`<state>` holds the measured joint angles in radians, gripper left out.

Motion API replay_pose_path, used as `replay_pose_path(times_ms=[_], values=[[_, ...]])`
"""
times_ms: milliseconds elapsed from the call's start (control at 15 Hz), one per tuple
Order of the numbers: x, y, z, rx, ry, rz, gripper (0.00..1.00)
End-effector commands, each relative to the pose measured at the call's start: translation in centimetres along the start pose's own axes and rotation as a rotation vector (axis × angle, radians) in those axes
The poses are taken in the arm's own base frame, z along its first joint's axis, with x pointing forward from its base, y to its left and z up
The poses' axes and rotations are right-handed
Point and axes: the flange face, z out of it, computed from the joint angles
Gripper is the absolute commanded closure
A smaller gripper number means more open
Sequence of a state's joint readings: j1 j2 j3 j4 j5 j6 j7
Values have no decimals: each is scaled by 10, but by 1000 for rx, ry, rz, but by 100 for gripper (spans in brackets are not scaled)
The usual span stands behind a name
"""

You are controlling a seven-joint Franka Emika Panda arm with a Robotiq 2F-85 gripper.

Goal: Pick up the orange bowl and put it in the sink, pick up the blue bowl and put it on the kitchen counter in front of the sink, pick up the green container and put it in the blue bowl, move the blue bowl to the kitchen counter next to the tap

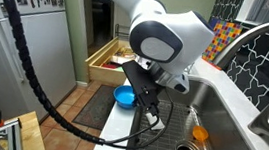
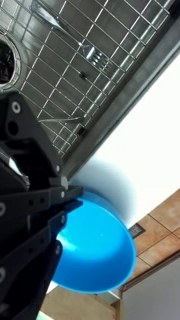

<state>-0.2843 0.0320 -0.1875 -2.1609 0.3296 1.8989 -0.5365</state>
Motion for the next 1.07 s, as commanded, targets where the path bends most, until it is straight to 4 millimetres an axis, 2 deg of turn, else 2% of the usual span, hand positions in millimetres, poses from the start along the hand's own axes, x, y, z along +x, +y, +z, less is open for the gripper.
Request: replay_pose_path(times_ms=[0,67,267,467,533,667,733,867,933,1000], values=[[1,4,6,-8,17,-5,70],[0,2,2,8,27,-1,65],[-5,-1,-13,21,59,7,41],[-5,18,-48,-36,159,78,19],[2,7,-30,-19,108,30,37],[-2,16,-47,-29,147,55,21],[-4,18,-51,-30,154,59,18],[-3,18,-51,-30,154,61,19],[2,20,-57,-57,202,39,4],[5,22,-68,-73,235,34,2]])
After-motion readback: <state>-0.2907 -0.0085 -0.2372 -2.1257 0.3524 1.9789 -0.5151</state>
